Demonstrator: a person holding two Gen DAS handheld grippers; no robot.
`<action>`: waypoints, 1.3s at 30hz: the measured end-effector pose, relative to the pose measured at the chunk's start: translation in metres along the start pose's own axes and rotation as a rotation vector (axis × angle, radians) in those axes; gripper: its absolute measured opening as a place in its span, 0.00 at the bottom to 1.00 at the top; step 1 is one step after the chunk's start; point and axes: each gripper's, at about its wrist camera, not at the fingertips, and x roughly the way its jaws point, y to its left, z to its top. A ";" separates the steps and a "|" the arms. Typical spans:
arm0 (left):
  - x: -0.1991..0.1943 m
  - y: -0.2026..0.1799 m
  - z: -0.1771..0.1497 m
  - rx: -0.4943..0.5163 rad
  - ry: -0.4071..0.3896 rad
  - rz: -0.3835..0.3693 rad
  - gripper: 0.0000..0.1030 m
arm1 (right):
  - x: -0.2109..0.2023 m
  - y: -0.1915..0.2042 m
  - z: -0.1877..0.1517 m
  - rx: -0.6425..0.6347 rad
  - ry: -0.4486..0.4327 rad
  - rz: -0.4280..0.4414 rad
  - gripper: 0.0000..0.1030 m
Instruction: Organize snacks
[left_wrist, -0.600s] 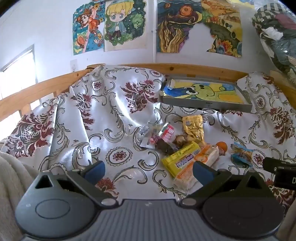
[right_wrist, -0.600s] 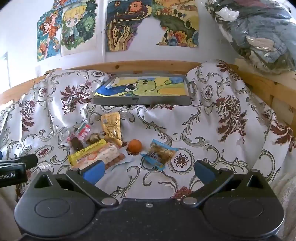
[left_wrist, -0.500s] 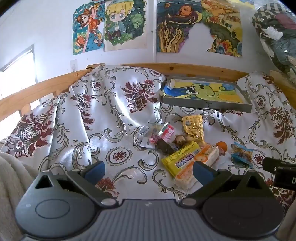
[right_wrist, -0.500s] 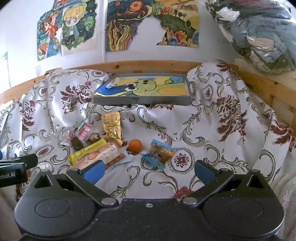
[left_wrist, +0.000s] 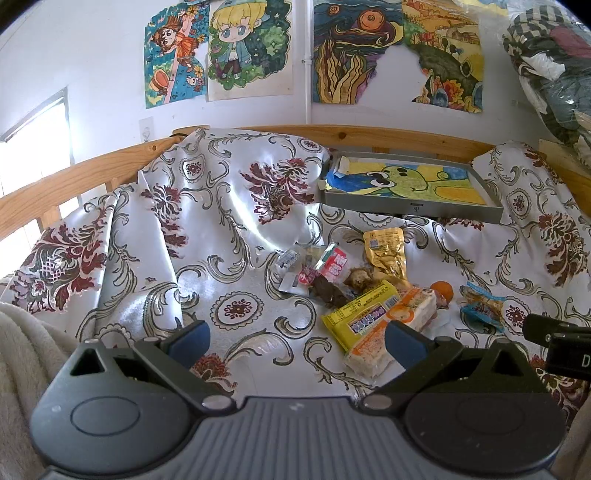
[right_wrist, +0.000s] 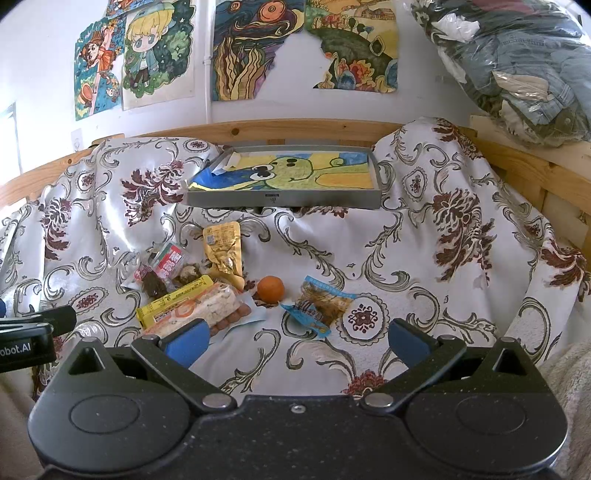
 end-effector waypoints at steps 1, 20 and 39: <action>0.000 0.000 0.000 0.000 0.000 0.000 1.00 | 0.000 0.000 0.000 0.000 0.000 0.000 0.99; 0.000 0.000 0.001 -0.002 0.002 0.000 1.00 | 0.000 0.000 0.000 0.000 0.003 0.001 0.99; 0.001 0.001 0.000 -0.003 0.006 -0.002 1.00 | -0.002 0.000 0.005 0.000 0.005 0.001 0.99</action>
